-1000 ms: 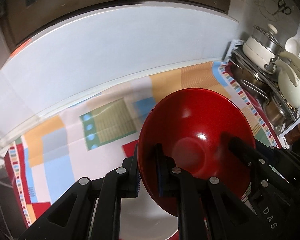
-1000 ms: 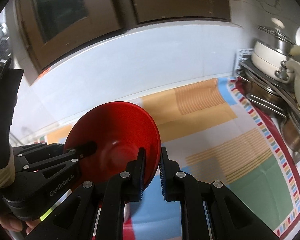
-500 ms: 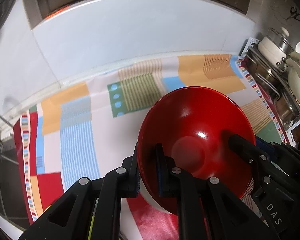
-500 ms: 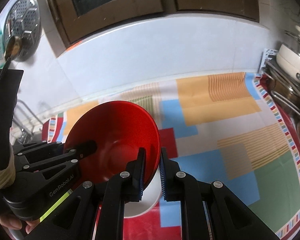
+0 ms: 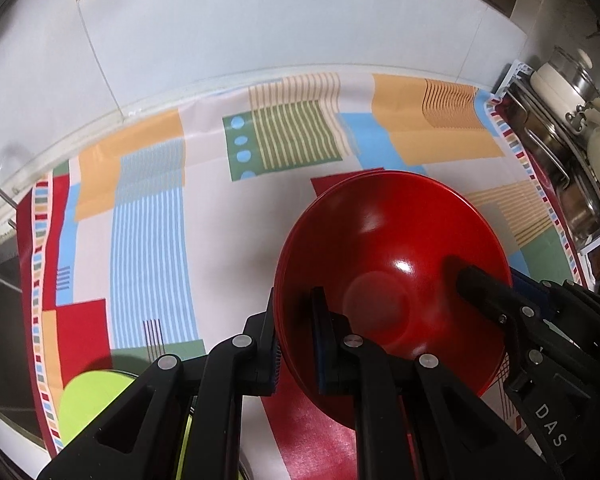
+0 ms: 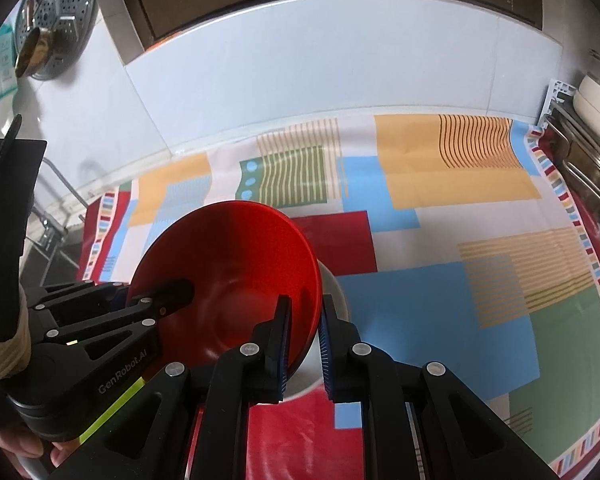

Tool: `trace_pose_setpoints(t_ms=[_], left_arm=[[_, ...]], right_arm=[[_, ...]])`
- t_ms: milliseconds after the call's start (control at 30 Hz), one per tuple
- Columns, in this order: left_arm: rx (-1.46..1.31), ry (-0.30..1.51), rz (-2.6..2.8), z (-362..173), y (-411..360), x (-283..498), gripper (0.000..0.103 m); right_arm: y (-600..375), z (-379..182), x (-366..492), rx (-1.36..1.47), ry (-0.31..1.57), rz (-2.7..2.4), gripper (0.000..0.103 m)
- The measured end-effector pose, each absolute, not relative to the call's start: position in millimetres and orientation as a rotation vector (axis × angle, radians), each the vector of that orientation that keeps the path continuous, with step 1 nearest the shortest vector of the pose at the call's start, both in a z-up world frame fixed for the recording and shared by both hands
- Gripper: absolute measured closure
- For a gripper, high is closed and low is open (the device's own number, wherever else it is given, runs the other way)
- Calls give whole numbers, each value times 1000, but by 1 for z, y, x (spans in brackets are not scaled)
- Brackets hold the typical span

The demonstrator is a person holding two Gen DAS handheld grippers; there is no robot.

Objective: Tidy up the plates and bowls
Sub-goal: 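Carry the red bowl with both grippers toward the white bowl, then lower the red bowl into the white bowl with both grippers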

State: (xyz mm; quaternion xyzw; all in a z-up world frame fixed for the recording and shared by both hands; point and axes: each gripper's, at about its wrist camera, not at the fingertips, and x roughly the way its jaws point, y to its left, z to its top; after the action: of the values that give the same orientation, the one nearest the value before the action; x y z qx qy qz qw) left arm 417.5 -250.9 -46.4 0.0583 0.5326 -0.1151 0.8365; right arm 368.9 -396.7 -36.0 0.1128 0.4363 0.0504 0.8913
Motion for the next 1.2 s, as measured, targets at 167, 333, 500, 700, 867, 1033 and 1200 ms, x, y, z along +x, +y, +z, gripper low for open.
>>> trace_pose_setpoints(t_ms=[167, 333, 500, 700, 867, 1033, 1200], left_arm=[[123, 1144, -229, -58, -250, 418, 89], [119, 1160, -227, -68, -250, 418, 88], [138, 1149, -228, -69, -252, 418, 88], [173, 1115, -234, -67, -257, 414, 72], [170, 1071, -232, -58, -254, 409, 64], [125, 1036, -229, -46, -248, 403, 58], [91, 1007, -204, -40, -242, 401, 50]], right_arm=[[-395, -45, 372, 233, 928, 115, 88], [-395, -56, 375, 231, 955, 120, 88], [-393, -62, 375, 214, 955, 122, 88], [-393, -61, 374, 184, 938, 108, 85], [-392, -57, 371, 143, 917, 110, 72], [-396, -47, 360, 132, 853, 82, 58], [-407, -39, 354, 187, 798, 40, 52]])
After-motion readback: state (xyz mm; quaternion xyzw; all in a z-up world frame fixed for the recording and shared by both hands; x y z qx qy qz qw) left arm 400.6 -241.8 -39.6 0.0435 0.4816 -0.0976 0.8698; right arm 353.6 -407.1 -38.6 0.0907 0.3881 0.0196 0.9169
